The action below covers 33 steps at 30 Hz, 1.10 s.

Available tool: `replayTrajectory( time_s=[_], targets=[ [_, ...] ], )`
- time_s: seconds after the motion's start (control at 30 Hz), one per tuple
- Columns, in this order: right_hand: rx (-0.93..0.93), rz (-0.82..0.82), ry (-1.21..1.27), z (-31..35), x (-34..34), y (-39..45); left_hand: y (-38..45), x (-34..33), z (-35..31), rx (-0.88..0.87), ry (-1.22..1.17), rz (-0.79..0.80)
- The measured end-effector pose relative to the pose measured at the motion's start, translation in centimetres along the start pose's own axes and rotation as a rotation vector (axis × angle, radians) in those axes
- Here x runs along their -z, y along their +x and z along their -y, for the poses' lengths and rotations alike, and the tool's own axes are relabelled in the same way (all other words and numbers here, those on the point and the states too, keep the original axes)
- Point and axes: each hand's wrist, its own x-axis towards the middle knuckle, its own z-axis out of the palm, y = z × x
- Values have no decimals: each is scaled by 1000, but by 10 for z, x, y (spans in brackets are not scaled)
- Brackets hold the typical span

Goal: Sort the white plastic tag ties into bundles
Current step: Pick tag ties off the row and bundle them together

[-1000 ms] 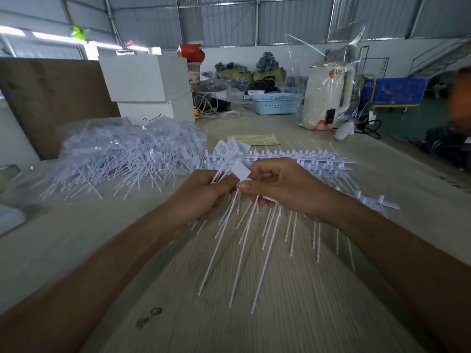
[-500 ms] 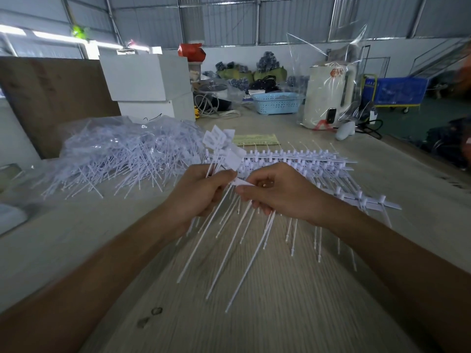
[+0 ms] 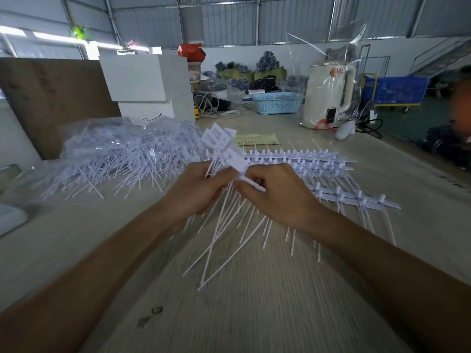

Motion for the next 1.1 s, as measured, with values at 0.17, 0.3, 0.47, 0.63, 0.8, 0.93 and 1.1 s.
replayTrajectory(
  time_s=[0.17,0.3,0.47,0.63,0.8,0.93,1.1],
  targets=[
    [-99,-51,17,-2,2,2,-2,0,2,22,-3,84],
    [-120,-52,11,-2,2,2,1,3,5,47,-44,114],
    [-121,-41,-22,-2,5,2,1,-3,7,31,-33,129],
    [-137,-52,-76,3,0,3,2,-1,5,9,-38,98],
    [-231,129,372,-2,8,3,2,2,8,6,-85,75],
    [-378,283,603,-5,9,1,4,2,9,28,-73,7],
    [-349,324,671,-1,9,2,4,3,7,34,-77,-41]
  ],
)
